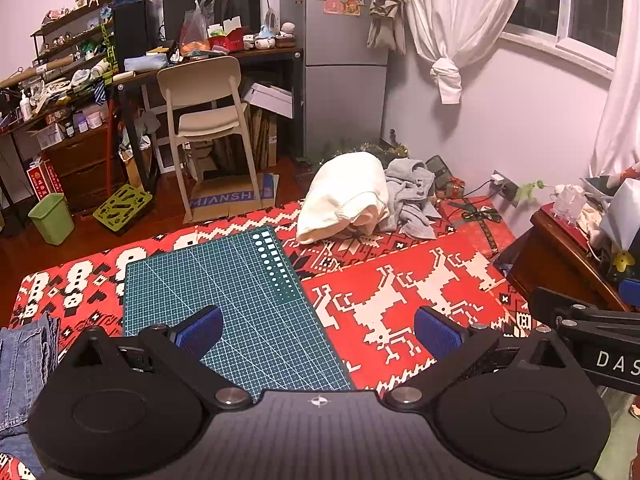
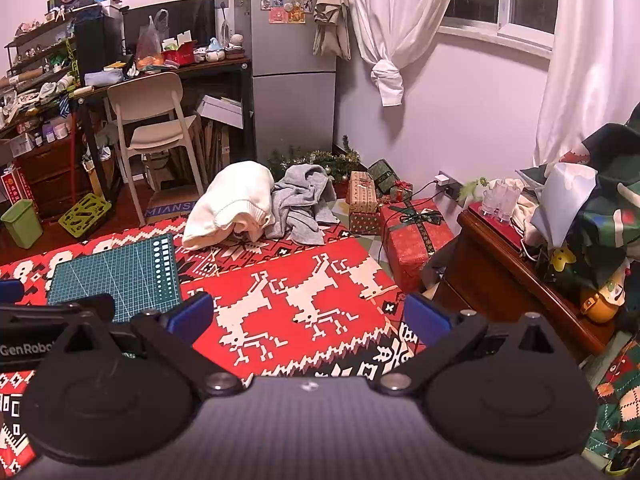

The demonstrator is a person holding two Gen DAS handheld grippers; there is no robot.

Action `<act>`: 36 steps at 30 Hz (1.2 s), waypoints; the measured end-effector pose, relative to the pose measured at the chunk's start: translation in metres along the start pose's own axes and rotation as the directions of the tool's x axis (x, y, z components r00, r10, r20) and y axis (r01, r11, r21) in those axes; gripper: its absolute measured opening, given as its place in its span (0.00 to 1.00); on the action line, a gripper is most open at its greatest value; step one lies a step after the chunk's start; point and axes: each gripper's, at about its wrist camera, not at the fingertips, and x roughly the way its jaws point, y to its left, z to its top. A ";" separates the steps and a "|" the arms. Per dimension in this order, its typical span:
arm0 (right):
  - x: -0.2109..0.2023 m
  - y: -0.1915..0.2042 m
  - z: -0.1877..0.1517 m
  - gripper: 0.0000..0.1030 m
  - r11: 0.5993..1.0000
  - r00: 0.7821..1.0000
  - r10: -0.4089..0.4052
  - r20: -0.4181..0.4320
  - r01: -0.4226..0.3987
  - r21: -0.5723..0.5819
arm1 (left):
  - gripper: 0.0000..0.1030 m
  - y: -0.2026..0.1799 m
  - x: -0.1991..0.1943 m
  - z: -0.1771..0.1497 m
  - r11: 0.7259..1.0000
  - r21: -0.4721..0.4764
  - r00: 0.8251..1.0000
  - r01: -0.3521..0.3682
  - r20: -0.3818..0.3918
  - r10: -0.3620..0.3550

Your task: Fold clothes

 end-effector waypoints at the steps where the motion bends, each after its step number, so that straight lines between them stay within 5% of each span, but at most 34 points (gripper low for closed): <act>1: 0.000 0.000 0.000 0.99 1.000 1.000 0.000 0.000 0.000 0.000 | 1.00 -0.001 0.000 0.000 1.000 0.000 1.000 0.000 -0.002 0.000; 36: 0.005 0.006 -0.003 0.99 0.999 1.000 -0.008 -0.009 0.007 -0.031 | 1.00 0.006 0.000 -0.001 1.000 -0.002 1.000 -0.020 0.005 0.020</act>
